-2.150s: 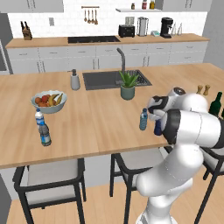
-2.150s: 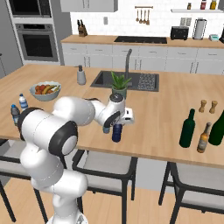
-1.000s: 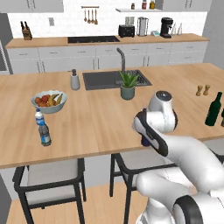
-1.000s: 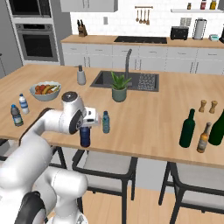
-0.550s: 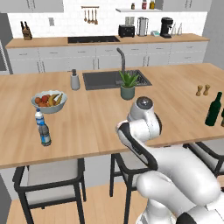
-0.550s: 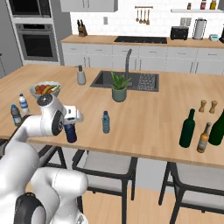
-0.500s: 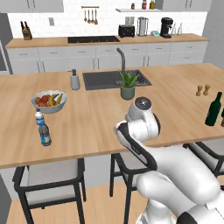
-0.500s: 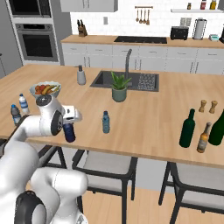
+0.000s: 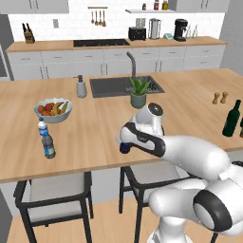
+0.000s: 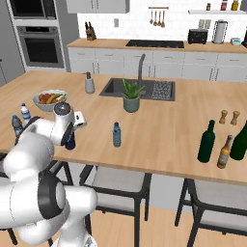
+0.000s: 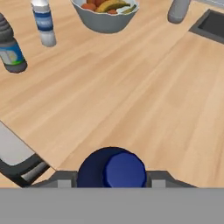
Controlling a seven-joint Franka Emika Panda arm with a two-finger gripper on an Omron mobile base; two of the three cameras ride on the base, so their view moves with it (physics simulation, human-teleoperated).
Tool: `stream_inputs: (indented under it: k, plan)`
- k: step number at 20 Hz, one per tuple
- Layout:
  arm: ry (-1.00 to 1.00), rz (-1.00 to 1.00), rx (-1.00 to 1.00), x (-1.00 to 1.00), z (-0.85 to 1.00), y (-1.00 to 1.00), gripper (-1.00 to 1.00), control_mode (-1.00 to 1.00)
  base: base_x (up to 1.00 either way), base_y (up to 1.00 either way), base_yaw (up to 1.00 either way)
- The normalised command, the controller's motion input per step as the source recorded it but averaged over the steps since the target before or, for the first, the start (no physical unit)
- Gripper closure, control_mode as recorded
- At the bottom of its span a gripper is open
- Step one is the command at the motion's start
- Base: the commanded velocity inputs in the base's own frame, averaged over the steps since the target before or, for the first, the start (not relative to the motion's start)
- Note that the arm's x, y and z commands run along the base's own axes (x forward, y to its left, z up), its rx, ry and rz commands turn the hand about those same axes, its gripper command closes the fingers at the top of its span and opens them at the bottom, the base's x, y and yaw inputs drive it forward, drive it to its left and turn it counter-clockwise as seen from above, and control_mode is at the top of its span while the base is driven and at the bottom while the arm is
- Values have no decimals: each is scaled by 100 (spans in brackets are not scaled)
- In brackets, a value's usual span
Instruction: Move the plastic bottles in the middle to the plastics group, and the glass bottles in the middle to the glass group.
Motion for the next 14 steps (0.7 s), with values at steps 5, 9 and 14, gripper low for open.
stream_inputs:
  k: [5,9,14]
  plan:
    - [4,30,0,26,0,65,100,-100,0,0,0]
    - [-2,15,-3,4,0,60,100,-100,0,0,0]
    - [0,7,-1,41,0,55,100,-100,0,0,0]
